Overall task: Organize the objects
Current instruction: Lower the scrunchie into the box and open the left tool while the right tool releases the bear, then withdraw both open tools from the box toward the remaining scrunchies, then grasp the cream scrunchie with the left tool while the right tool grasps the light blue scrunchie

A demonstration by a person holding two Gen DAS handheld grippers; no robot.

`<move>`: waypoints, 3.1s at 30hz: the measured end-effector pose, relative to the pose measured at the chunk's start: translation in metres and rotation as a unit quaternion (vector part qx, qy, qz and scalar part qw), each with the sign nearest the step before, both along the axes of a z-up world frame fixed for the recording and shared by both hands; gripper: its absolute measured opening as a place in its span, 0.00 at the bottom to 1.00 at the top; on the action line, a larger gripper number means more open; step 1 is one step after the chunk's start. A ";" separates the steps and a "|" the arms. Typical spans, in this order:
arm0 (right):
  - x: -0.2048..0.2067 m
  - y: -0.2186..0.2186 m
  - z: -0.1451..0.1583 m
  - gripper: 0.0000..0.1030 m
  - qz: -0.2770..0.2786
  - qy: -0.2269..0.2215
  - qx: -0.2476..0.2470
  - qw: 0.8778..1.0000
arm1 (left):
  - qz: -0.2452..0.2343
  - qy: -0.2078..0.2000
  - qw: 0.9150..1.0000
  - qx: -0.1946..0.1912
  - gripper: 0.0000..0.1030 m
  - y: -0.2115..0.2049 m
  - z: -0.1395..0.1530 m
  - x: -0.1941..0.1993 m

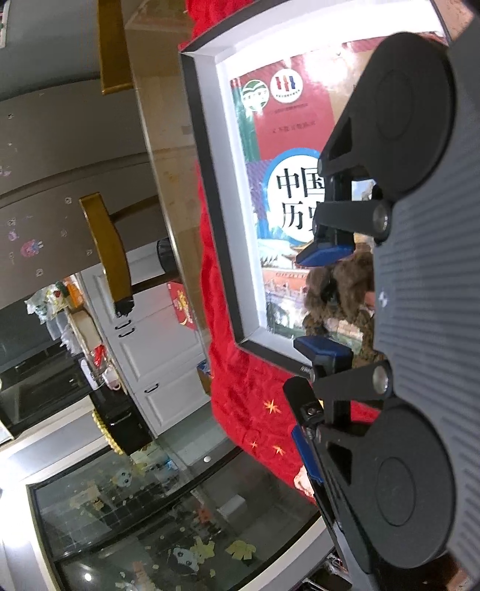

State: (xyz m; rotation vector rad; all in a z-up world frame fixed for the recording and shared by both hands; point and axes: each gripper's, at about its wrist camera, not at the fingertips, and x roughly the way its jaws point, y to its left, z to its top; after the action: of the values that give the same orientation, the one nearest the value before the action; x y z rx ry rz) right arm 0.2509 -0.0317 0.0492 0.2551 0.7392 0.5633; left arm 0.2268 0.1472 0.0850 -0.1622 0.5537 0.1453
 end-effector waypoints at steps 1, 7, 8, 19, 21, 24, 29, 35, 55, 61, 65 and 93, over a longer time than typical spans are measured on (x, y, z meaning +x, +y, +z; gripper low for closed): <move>-0.002 -0.001 0.003 0.57 0.001 -0.003 0.004 1.000 | 0.002 -0.003 1.000 -0.005 0.64 0.003 0.003 -0.001; -0.018 -0.009 0.031 0.64 0.008 -0.040 0.028 0.999 | 0.006 -0.028 1.000 -0.008 0.64 0.009 0.021 -0.014; -0.021 -0.011 0.036 0.65 0.008 -0.047 0.031 0.998 | 0.005 -0.034 0.999 -0.007 0.64 0.008 0.025 -0.018; -0.083 -0.046 0.104 0.85 -0.003 -0.148 0.050 0.988 | 0.014 -0.124 0.992 0.004 0.74 0.002 0.104 -0.093; -0.097 -0.055 0.113 0.88 -0.011 -0.165 0.042 0.985 | 0.005 -0.144 0.989 0.019 0.76 -0.005 0.115 -0.114; -0.117 -0.067 0.123 0.93 -0.017 -0.190 0.025 0.981 | -0.010 -0.171 0.984 0.040 0.76 -0.018 0.129 -0.142; -0.143 -0.081 0.124 1.00 -0.026 -0.217 0.026 0.976 | -0.031 -0.191 0.980 0.050 0.77 -0.043 0.142 -0.181; -0.150 -0.090 0.098 1.00 -0.040 -0.199 0.048 0.978 | -0.028 -0.159 0.986 0.045 0.77 -0.064 0.127 -0.201; -0.141 -0.082 -0.047 1.00 -0.033 -0.055 -0.048 0.997 | -0.060 0.046 0.994 0.080 0.77 -0.094 -0.061 -0.180; -0.142 -0.075 -0.061 0.96 -0.026 -0.053 -0.083 0.995 | -0.049 0.054 0.996 0.059 0.77 -0.087 -0.062 -0.177; -0.143 -0.075 -0.061 0.92 -0.027 -0.060 -0.086 0.994 | -0.053 0.050 0.995 0.064 0.74 -0.088 -0.061 -0.178; -0.135 -0.076 -0.060 0.78 -0.022 -0.065 -0.086 0.994 | -0.049 0.046 0.995 0.071 0.55 -0.089 -0.062 -0.176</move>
State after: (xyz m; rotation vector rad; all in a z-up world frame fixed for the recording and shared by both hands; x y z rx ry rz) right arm 0.1160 -0.1072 -0.0104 0.0734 0.6500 0.4676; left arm 0.0510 0.0580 0.0230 0.0099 0.6402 0.0974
